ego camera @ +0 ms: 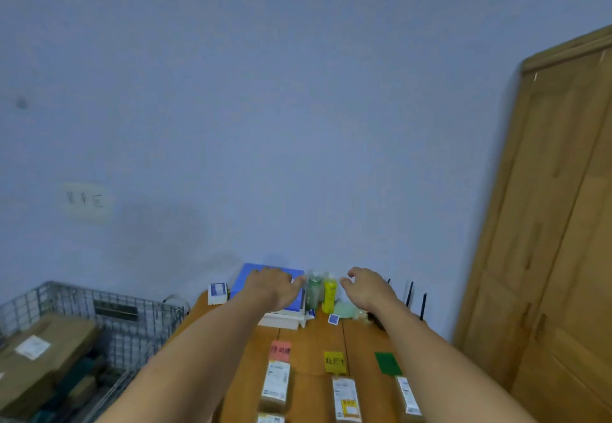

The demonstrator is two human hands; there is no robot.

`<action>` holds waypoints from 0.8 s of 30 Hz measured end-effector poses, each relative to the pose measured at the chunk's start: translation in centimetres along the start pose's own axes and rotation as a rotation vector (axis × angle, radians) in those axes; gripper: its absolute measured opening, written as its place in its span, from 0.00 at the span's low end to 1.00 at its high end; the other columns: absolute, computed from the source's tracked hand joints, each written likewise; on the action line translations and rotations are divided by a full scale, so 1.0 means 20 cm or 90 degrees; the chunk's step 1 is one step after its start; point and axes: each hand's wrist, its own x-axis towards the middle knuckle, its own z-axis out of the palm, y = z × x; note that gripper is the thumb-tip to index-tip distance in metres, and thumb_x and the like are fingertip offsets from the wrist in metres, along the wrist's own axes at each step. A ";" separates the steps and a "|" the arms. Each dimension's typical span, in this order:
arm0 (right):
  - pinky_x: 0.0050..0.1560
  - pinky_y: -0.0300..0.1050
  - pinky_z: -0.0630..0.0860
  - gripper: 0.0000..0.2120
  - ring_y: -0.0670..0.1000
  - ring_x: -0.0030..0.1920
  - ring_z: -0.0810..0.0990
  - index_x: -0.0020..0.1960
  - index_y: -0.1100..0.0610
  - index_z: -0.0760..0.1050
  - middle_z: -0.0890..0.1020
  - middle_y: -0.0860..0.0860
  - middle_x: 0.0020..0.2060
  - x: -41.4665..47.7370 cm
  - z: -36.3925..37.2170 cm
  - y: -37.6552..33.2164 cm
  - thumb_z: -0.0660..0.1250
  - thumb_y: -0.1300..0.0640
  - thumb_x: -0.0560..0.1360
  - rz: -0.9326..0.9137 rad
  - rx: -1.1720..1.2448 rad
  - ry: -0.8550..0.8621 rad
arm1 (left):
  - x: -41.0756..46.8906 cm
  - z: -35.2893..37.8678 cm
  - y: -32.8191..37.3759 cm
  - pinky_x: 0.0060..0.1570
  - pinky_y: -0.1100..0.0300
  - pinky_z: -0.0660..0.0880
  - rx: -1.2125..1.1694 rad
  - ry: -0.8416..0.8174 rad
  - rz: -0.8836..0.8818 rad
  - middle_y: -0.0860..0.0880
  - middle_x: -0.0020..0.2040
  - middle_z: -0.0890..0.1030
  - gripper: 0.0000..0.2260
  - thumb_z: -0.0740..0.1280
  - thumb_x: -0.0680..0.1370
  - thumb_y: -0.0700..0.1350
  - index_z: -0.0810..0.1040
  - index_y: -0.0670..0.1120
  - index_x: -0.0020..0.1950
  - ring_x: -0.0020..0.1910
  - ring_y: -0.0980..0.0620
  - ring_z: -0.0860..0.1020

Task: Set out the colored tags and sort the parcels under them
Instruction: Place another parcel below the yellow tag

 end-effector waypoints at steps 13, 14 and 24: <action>0.63 0.50 0.73 0.26 0.57 0.68 0.74 0.74 0.54 0.68 0.74 0.54 0.71 0.06 0.27 -0.58 0.56 0.41 0.81 -0.036 -0.071 -0.040 | -0.12 -0.02 -0.61 0.79 0.43 0.54 0.121 0.010 -0.031 0.45 0.78 0.68 0.35 0.39 0.83 0.67 0.67 0.49 0.79 0.78 0.42 0.64; 0.64 0.50 0.73 0.27 0.57 0.68 0.73 0.75 0.54 0.67 0.73 0.54 0.71 0.09 0.28 -0.62 0.55 0.41 0.81 -0.042 -0.083 -0.038 | -0.10 -0.03 -0.66 0.79 0.43 0.54 0.122 0.015 -0.033 0.45 0.78 0.69 0.35 0.39 0.83 0.66 0.67 0.49 0.78 0.77 0.42 0.64; 0.70 0.52 0.69 0.29 0.57 0.73 0.69 0.78 0.54 0.62 0.69 0.54 0.75 0.44 0.45 -0.99 0.55 0.40 0.82 -0.032 -0.080 -0.068 | 0.15 -0.12 -1.16 0.79 0.41 0.53 0.158 0.015 -0.034 0.43 0.80 0.66 0.37 0.37 0.82 0.68 0.65 0.49 0.80 0.79 0.41 0.62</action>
